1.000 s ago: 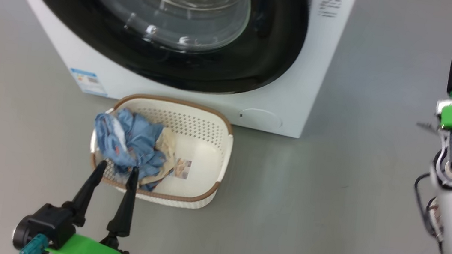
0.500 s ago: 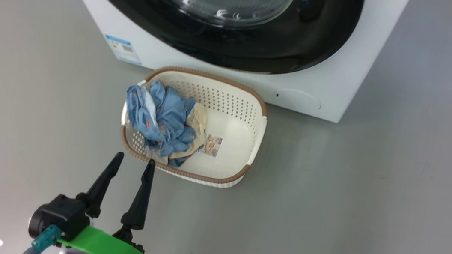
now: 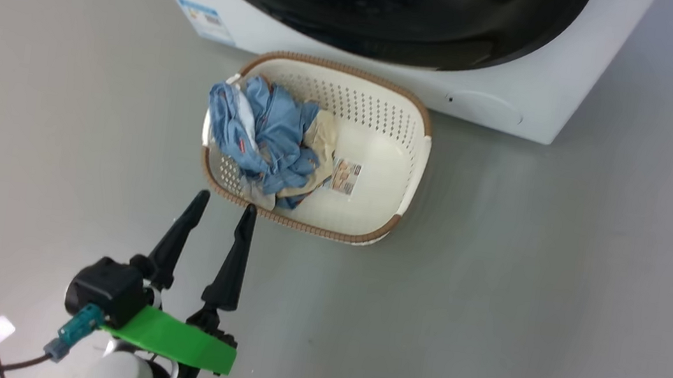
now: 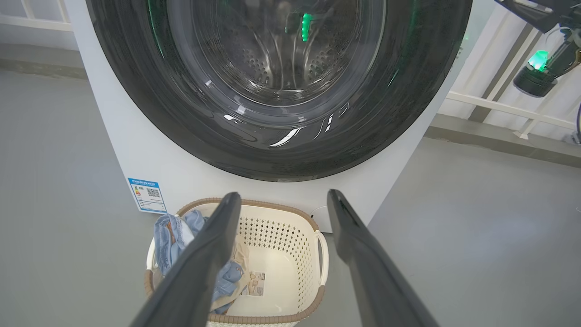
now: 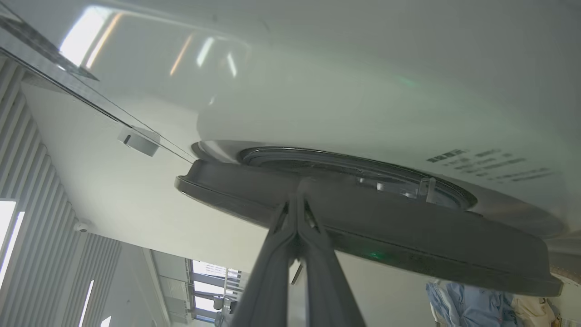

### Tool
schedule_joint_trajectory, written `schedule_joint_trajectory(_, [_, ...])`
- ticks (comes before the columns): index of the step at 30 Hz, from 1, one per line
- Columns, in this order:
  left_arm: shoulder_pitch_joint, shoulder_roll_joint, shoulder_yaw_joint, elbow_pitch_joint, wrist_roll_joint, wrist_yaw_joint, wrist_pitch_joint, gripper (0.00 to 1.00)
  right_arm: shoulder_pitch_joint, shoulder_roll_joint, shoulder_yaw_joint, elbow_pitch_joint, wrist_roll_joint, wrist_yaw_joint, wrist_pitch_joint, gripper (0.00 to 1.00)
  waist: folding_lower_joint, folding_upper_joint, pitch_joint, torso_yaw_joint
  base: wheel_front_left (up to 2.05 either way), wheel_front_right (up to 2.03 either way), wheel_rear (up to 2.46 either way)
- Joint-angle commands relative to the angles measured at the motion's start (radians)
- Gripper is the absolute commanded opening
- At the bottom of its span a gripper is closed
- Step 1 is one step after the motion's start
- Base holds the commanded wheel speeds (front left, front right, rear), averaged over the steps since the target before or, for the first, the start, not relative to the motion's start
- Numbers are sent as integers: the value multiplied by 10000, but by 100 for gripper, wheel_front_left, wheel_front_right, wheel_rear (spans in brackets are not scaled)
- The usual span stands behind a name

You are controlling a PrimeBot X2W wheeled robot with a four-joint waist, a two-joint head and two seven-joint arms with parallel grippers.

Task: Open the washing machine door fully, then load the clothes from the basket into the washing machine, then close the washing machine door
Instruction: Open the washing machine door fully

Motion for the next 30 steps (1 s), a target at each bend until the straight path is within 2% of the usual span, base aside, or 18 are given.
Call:
schedule_joint_trajectory(1, [-253,182,237,-299,-91,-29,-120,100,-377,137,155,-105,-156,16,159,0,0,0,415,246,0,0,0])
schedule_joint_trajectory(7, [-536,182,140,-319,-236,-29,-120,100,-1352,252,419,764,-404,16,696,0,0,0,718,501,0,0,0])
schedule_joint_trajectory(18, [-671,181,84,-444,-305,-29,-120,100,-2155,413,656,1313,-737,16,1047,0,0,0,967,643,0,0,0])
schedule_joint_trajectory(30, [-673,181,185,-326,-249,-29,-120,100,-1308,655,1041,756,-1033,16,1534,0,0,0,636,405,0,0,0])
